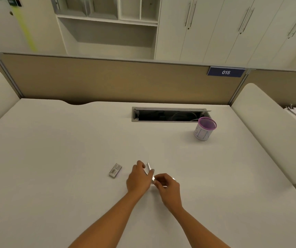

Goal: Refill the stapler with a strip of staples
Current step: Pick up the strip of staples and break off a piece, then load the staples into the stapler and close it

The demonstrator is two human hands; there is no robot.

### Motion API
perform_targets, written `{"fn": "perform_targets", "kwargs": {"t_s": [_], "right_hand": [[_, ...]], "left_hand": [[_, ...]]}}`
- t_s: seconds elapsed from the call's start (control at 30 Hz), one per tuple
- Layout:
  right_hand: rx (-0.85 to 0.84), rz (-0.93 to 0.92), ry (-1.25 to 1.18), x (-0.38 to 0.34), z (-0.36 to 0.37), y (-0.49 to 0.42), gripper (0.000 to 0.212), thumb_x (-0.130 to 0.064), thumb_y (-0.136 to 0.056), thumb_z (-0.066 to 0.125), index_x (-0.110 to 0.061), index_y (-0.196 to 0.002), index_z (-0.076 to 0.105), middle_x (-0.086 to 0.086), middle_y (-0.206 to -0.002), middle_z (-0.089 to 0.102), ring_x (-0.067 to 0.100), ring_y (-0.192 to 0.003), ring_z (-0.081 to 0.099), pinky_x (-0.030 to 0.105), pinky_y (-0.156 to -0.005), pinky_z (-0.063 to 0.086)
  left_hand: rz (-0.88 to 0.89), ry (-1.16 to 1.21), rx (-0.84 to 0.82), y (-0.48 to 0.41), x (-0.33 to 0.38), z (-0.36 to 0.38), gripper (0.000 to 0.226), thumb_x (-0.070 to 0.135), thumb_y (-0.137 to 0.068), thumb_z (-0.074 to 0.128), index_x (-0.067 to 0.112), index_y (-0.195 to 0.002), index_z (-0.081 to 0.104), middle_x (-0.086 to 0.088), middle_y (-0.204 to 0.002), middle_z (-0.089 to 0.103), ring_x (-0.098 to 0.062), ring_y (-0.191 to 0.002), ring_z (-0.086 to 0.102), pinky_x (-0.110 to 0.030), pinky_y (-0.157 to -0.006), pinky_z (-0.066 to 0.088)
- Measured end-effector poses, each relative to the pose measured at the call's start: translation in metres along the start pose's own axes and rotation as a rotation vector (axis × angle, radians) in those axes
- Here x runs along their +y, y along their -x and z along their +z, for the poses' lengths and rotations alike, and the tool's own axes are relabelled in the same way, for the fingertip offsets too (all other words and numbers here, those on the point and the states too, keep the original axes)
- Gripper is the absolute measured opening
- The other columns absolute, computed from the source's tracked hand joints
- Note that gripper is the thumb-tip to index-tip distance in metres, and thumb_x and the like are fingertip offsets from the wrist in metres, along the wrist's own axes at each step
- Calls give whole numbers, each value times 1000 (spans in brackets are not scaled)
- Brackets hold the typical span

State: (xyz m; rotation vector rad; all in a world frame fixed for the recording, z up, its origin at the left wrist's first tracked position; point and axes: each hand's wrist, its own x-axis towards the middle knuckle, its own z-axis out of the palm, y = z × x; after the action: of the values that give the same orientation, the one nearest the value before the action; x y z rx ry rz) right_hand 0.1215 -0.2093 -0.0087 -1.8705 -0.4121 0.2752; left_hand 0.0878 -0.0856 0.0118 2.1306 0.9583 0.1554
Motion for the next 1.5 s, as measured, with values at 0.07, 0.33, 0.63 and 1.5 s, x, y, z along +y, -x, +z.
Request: {"fn": "perform_targets", "kwargs": {"t_s": [0.07, 0.33, 0.63, 1.5], "right_hand": [[15, 5, -7, -1, -2, 2, 22, -4, -84, 69, -26, -87, 71, -13, -81, 75, 6, -79, 71, 14, -71, 55], [147, 14, -67, -12, -12, 1, 21, -6, -83, 71, -27, -88, 70, -16, -82, 73, 7, -76, 70, 12, -67, 52], [144, 13, -129, -32, -4, 1, 18, -3, -79, 73, -21, -82, 73, -12, -77, 74, 5, -73, 72, 13, -65, 55], [27, -108, -347, -154, -39, -7, 10, -14, -79, 78, -22, -85, 79, -1, -80, 78, 16, -77, 75, 29, -67, 62]], "left_hand": [[-31, -29, -34, -2, 7, 5, 39, 52, -80, 57, 23, -103, 45, 0, -97, 57, -23, -83, 58, -30, -66, 39], [-81, -17, -30, -9, 8, 11, 18, 29, -74, 67, 12, -78, 63, -4, -80, 68, -22, -77, 64, -29, -65, 50], [-33, 180, 19, 2, -8, 12, 15, 26, -75, 71, 14, -67, 68, 2, -64, 68, -14, -62, 64, -30, -61, 53], [0, 679, -539, 53, 68, -108, 35, 32, -97, 39, 28, -86, 72, -5, -95, 65, -16, -67, 54, -22, -60, 52]]}}
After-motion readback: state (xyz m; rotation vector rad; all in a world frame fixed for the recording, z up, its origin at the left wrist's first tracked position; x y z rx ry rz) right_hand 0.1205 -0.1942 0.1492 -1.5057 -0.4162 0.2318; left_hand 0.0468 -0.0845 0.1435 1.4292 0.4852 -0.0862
